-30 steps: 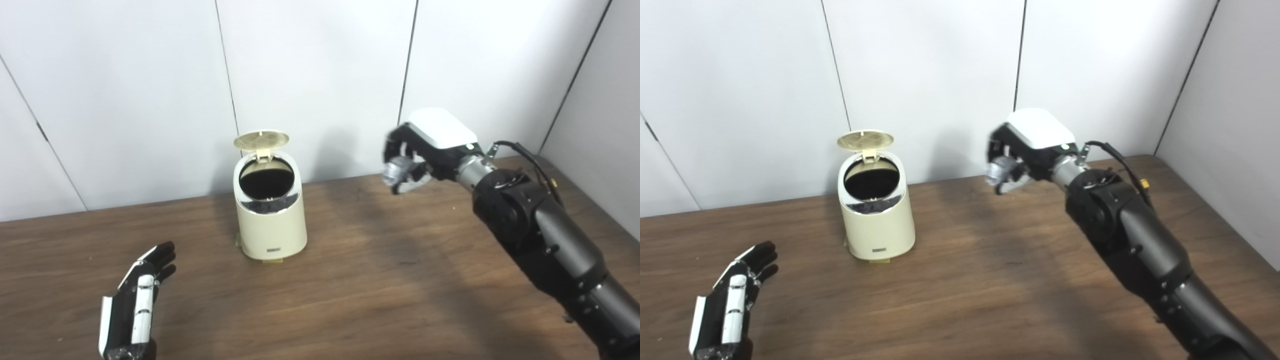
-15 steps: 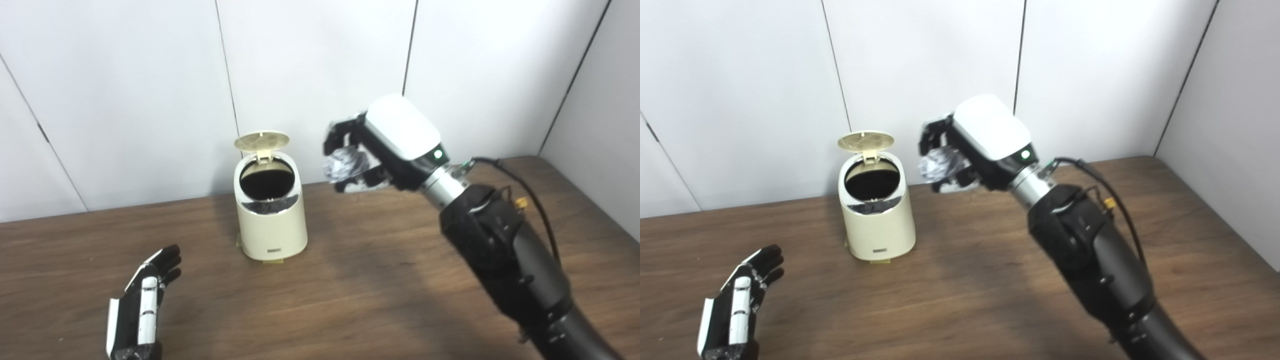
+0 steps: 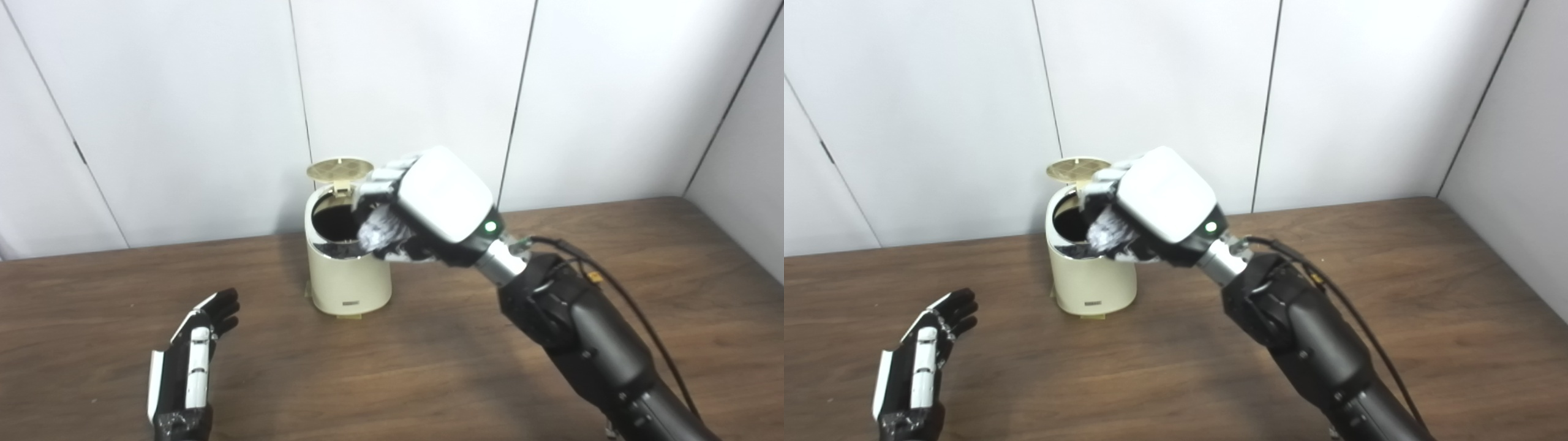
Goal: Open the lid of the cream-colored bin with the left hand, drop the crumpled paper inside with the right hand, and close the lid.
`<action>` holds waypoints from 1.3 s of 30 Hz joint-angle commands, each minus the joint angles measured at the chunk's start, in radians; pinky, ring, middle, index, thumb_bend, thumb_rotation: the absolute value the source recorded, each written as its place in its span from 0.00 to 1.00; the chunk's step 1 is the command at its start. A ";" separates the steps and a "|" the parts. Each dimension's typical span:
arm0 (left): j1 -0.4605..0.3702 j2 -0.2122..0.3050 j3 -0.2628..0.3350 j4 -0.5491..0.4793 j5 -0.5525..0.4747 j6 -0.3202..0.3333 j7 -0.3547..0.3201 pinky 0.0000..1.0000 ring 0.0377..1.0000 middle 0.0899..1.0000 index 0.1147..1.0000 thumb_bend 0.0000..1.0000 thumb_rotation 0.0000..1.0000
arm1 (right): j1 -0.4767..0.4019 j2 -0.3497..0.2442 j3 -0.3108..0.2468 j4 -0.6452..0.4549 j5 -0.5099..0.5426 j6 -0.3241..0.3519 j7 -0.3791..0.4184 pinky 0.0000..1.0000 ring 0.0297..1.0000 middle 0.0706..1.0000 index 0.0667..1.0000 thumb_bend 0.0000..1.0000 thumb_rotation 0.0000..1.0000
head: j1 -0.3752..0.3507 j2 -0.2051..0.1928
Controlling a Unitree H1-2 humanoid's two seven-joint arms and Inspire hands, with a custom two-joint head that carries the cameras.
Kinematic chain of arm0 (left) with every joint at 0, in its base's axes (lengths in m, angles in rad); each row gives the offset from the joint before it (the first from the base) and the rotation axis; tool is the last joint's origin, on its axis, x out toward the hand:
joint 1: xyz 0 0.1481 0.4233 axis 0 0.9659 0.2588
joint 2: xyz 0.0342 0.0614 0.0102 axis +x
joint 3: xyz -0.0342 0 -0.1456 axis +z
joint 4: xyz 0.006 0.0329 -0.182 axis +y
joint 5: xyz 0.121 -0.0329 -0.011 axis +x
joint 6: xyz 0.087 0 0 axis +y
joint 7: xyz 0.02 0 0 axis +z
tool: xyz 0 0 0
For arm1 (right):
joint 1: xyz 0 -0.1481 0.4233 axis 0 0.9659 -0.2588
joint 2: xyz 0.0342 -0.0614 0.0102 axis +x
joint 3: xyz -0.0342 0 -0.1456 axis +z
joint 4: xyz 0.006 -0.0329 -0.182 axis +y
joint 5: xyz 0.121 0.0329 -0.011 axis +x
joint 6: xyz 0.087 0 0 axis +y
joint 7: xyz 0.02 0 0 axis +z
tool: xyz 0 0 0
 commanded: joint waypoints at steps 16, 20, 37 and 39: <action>-0.013 -0.016 -0.021 0.000 0.003 -0.035 0.006 0.82 0.83 0.81 0.77 0.32 0.85 | -0.180 0.065 0.059 0.290 -0.124 0.046 -0.166 0.35 0.45 0.51 0.42 0.50 0.00 | 0.007 0.003; -0.011 -0.016 -0.022 -0.002 0.013 -0.033 0.010 0.82 0.83 0.81 0.77 0.33 0.86 | -0.199 0.069 0.074 0.327 -0.142 0.078 -0.155 0.32 0.45 0.53 0.44 0.49 0.00 | 0.007 0.005; -0.011 -0.015 -0.024 -0.002 0.017 -0.033 0.011 0.83 0.84 0.80 0.77 0.33 0.85 | -0.272 0.059 0.108 0.459 -0.158 0.169 -0.169 0.30 0.43 0.54 0.46 0.49 0.00 | 0.004 0.004; -0.011 -0.017 -0.024 -0.005 0.016 -0.031 0.012 0.83 0.83 0.80 0.77 0.35 0.84 | -0.274 0.057 0.112 0.466 -0.160 0.177 -0.169 0.30 0.43 0.54 0.46 0.49 0.00 | 0.004 0.005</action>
